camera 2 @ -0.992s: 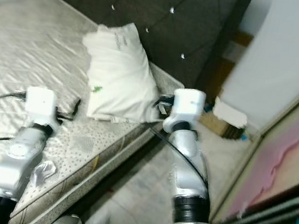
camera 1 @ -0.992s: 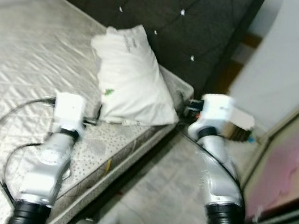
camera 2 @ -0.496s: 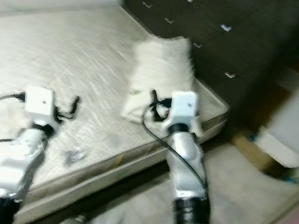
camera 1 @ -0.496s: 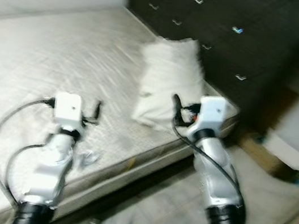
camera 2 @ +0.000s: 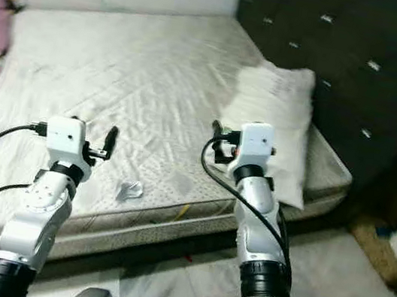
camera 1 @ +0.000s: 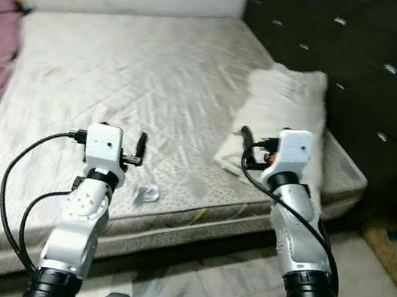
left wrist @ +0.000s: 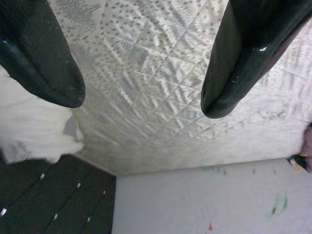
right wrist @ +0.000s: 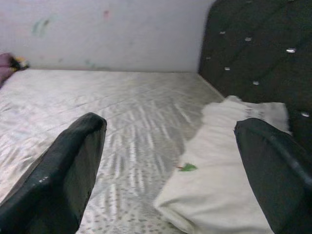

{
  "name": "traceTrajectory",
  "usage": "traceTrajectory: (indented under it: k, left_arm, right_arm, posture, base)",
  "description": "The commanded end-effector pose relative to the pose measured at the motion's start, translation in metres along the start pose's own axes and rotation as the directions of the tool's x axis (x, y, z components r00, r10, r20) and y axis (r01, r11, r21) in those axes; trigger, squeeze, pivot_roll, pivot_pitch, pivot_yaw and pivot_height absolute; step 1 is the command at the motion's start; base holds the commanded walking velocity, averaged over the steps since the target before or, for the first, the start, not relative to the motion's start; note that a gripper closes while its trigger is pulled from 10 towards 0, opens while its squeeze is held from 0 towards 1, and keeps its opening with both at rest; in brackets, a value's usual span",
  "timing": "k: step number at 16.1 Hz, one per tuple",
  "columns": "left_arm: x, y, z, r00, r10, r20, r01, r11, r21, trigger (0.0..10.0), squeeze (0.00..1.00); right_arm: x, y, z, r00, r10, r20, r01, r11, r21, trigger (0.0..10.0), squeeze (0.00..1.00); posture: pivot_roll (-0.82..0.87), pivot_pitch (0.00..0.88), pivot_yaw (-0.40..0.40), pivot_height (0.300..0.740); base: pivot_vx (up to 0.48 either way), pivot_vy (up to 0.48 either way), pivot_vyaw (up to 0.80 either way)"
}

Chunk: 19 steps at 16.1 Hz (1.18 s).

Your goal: Clean up the room

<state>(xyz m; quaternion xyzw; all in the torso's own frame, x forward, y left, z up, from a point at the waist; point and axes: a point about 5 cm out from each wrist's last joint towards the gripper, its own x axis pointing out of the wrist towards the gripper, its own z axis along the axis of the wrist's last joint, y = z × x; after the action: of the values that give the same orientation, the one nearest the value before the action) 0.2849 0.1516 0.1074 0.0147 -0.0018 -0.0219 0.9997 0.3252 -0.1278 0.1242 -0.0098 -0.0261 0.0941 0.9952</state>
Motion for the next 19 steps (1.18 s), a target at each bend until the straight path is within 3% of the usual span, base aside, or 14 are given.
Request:
traceTrajectory:
  k: [1,7,11,19]
  left_arm:
    - [-0.0005,0.009,0.0001,1.0,0.028,0.007,-0.028,1.0,-0.001,10.0,0.0]
    - [0.0004,0.0057,0.0015,1.0,0.001,0.013,-0.001,1.0,0.004,10.0,0.0]
    - [-0.0005,0.0044,0.0025,1.0,-0.02,0.023,0.02,1.0,-0.013,10.0,0.0]
    - [-0.0005,0.0029,0.0024,0.999,-0.043,0.025,0.044,0.999,-0.027,10.0,0.0]
  right_arm:
    - [0.0027,0.0087,0.0024,1.0,0.028,0.013,-0.028,1.0,0.011,10.0,0.0]
    - [0.0025,0.0103,0.0023,1.0,0.029,0.013,-0.029,0.999,0.024,10.0,0.0]
    - [0.0038,0.0103,0.0024,0.999,0.029,0.012,-0.03,0.999,0.03,10.0,0.0]
    - [0.004,0.01,0.0019,1.0,0.028,0.009,-0.028,0.999,0.037,10.0,0.0]
  posture:
    - [0.07,0.0,-0.058,0.74]
    - [0.07,0.0,-0.055,0.74]
    - [0.07,0.0,-0.056,0.74]
    - [0.06,0.0,-0.056,0.74]
  base:
    - [0.0,0.0,0.8]
    - [0.0,0.0,0.74]
    - [0.066,0.0,0.0]
    - [0.392,0.0,0.0]
